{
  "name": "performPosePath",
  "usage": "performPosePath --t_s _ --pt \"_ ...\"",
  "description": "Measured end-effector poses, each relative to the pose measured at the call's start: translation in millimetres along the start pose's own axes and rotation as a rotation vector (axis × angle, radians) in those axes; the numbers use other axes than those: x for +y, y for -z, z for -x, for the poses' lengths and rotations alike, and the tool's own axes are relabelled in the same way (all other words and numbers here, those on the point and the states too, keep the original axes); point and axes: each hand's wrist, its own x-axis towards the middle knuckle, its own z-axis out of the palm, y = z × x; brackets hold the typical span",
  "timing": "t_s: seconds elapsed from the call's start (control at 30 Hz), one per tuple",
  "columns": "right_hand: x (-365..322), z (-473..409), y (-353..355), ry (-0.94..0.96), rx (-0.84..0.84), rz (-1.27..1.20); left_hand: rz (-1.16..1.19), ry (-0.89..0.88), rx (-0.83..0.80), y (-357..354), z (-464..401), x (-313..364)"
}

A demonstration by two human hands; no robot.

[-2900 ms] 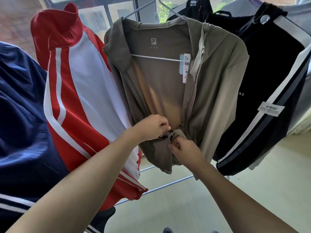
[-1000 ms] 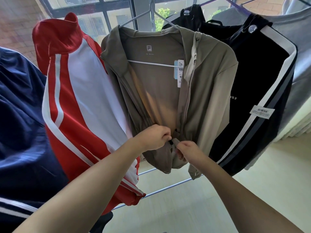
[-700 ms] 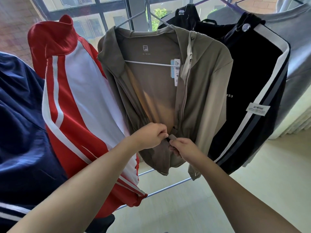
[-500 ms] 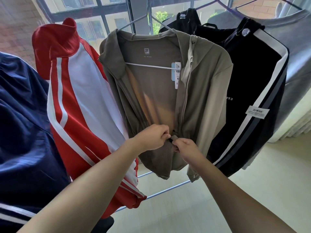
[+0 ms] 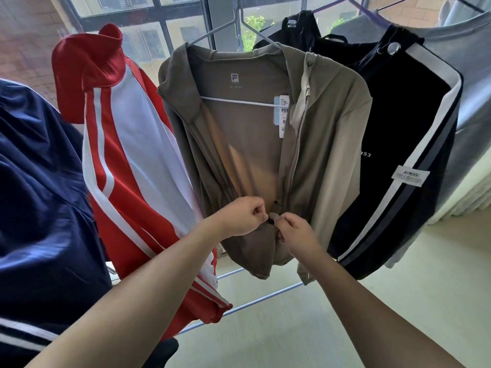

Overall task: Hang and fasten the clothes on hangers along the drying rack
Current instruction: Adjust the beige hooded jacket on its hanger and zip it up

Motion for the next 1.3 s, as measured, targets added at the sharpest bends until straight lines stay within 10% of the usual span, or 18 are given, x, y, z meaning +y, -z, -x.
performPosePath --t_s 1.3 --pt "6.6 -5.7 -4.6 -0.153 -0.035 -0.144 0.272 0.187 -0.08 -10.0 -16.1 -15.9"
